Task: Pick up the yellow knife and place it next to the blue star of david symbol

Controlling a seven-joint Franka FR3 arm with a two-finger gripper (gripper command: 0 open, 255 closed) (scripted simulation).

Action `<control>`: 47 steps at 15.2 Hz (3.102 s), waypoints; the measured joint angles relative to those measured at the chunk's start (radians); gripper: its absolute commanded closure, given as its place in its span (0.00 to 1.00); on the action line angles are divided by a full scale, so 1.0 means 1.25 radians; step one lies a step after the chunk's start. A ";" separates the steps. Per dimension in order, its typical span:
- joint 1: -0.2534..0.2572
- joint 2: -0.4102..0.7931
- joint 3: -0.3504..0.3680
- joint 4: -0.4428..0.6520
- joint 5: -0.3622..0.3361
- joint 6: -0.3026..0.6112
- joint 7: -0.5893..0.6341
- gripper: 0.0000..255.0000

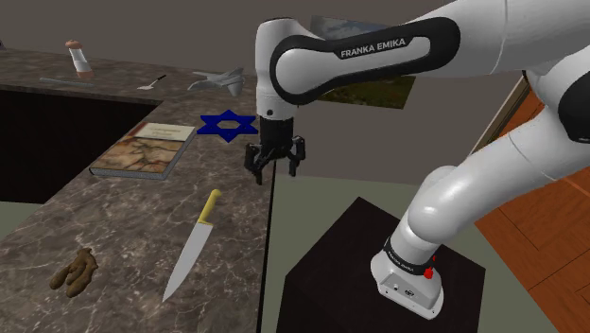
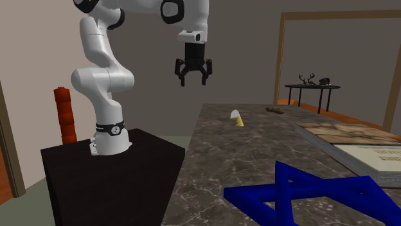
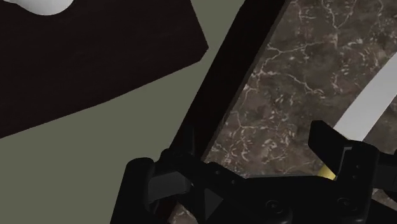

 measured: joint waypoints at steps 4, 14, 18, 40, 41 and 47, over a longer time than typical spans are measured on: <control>-0.015 0.119 0.066 0.065 -0.025 0.062 0.134 0.00; 0.016 0.496 0.138 0.331 -0.223 0.142 0.510 0.00; 0.050 0.596 0.120 0.402 -0.279 0.157 0.593 0.00; 0.064 0.629 0.113 0.370 -0.298 0.219 0.611 1.00; 0.064 0.629 0.113 0.370 -0.298 0.219 0.611 1.00; 0.058 0.604 0.120 0.393 -0.284 0.173 0.607 1.00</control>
